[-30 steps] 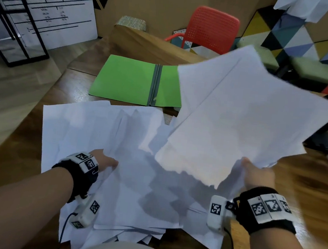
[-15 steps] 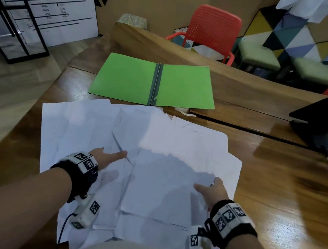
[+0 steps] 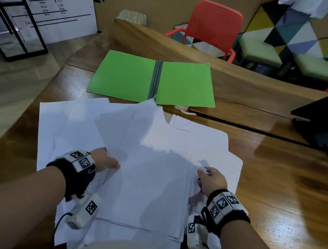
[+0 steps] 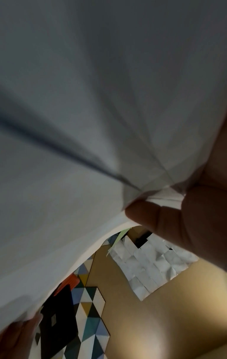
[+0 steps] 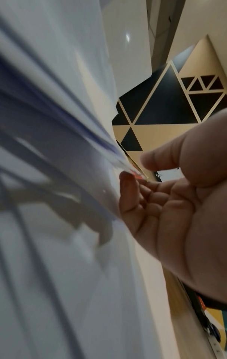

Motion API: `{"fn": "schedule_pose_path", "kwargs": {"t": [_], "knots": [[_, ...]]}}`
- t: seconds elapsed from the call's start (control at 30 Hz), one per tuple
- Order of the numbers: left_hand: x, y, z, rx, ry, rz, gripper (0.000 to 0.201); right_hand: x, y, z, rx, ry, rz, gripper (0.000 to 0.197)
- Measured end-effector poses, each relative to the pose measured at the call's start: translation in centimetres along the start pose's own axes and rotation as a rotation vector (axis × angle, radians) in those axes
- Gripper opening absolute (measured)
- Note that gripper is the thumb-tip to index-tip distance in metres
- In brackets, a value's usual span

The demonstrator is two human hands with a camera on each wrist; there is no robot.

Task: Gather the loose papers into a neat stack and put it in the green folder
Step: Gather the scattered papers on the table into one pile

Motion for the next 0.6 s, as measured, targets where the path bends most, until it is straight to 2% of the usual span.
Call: {"fn": "schedule_pose_path", "kwargs": {"t": [0.07,0.17,0.2,0.23,0.3,0.33,0.37,0.43,0.5,0.53,0.6], "knots": [[-0.1,-0.1,0.1,-0.002,-0.013,0.015,0.047,0.1,0.0,0.2,0.023,-0.054,-0.014,0.018],[0.0,-0.2,0.2,0.013,0.032,0.016,0.042,-0.1,-0.4,0.5,0.021,0.056,-0.035,0.014],[0.1,-0.4,0.4,0.014,0.056,0.009,0.049,-0.1,-0.1,0.5,0.031,0.172,0.008,0.013],[0.2,-0.4,0.6,0.016,0.073,0.006,0.059,0.0,0.2,0.5,0.034,0.319,0.097,0.013],[0.4,-0.9,1.2,0.038,0.110,0.005,0.072,0.8,1.4,0.0,0.069,0.573,0.369,0.018],[0.5,-1.2,1.4,0.051,0.127,0.016,0.076,1.3,2.1,-0.3,0.096,0.610,0.464,0.020],[0.6,-1.2,1.4,0.060,0.136,0.027,0.079,1.5,2.5,-0.5,0.093,0.591,0.491,0.018],[0.7,-1.0,1.0,0.071,0.146,0.034,0.074,1.3,2.3,-0.5,0.029,0.522,0.346,0.007],[0.7,-0.6,0.7,0.070,0.164,0.031,0.072,0.7,1.5,-0.2,-0.008,0.475,0.136,0.024],[0.6,-0.5,0.6,0.067,0.177,0.030,0.071,0.6,1.4,0.1,-0.036,0.494,0.103,0.025],[0.7,0.2,0.1,0.077,0.183,0.041,0.064,1.4,1.6,0.7,-0.117,0.619,0.182,0.015]]}}
Point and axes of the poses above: each hand's wrist, its own y-axis away from the middle knuckle, its own x-axis out of the palm, z = x × y, the point moved 2 cm from there along -y, towards the middle knuckle, and after that the axes turned 4 degrees about -y, right-handed, at the moved point
